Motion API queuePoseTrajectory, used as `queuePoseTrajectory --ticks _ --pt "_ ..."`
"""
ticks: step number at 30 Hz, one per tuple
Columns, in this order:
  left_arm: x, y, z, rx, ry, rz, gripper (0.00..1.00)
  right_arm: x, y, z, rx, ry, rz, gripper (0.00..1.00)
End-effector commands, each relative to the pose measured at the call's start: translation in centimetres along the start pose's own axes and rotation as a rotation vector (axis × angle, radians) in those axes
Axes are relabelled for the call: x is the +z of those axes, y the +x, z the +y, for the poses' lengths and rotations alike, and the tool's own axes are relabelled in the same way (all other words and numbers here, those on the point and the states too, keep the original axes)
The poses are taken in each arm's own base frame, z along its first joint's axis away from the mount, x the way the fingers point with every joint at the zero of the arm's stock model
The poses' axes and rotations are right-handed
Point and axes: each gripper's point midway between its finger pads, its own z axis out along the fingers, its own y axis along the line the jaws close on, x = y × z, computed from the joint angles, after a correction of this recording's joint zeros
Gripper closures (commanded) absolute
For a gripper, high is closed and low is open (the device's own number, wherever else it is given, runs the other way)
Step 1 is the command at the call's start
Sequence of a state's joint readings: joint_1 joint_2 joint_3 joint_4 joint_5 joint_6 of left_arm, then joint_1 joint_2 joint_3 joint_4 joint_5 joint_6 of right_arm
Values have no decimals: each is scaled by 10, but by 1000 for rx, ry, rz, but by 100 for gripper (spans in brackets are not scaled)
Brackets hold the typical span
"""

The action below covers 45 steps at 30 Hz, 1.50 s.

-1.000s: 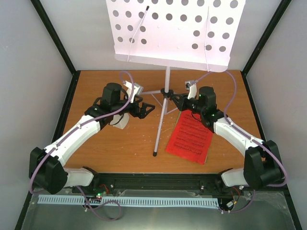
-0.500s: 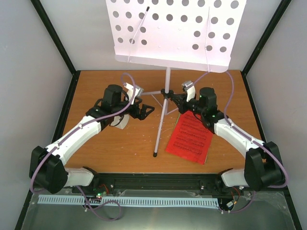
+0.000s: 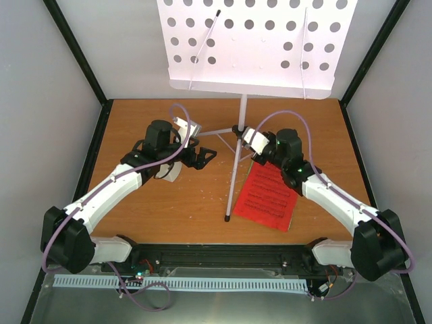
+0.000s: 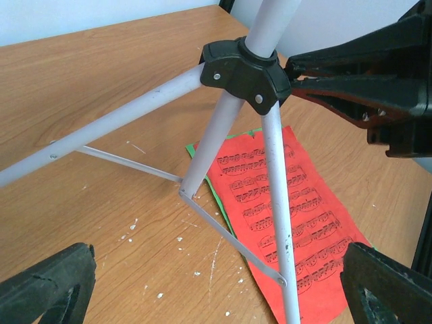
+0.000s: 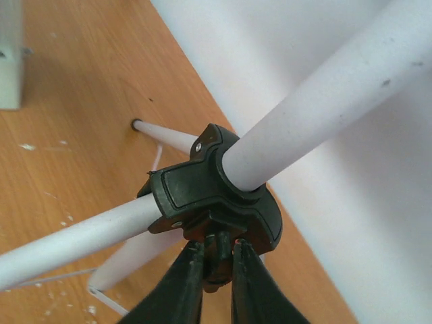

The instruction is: Pack up the instrument practice props

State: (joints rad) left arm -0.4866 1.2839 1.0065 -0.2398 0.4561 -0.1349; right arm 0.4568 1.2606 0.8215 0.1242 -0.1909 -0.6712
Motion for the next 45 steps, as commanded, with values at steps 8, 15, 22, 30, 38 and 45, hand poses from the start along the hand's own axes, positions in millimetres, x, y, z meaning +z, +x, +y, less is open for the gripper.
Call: queuePoseTrajectory --ticks 8,15,22,30,38,45 --pt "-8 -8 7 42 -65 -39 0 -46 -42 -14 135 114 -200 30" --pt "-2 -1 14 26 -84 -18 0 -48 -12 -8 822 111 -166 10" --pt "0 0 19 23 -109 -14 0 -44 -35 -1 1295 -64 -267 2" --pt "-1 -1 21 26 -121 -16 0 -41 -28 -14 1788 -45 -277 5" --pt "-2 -2 20 28 -116 -20 0 -23 -14 -10 1992 -6 -149 17" --pt "-4 -2 20 31 -124 -21 1 -13 -12 -12 2036 4 -137 35"
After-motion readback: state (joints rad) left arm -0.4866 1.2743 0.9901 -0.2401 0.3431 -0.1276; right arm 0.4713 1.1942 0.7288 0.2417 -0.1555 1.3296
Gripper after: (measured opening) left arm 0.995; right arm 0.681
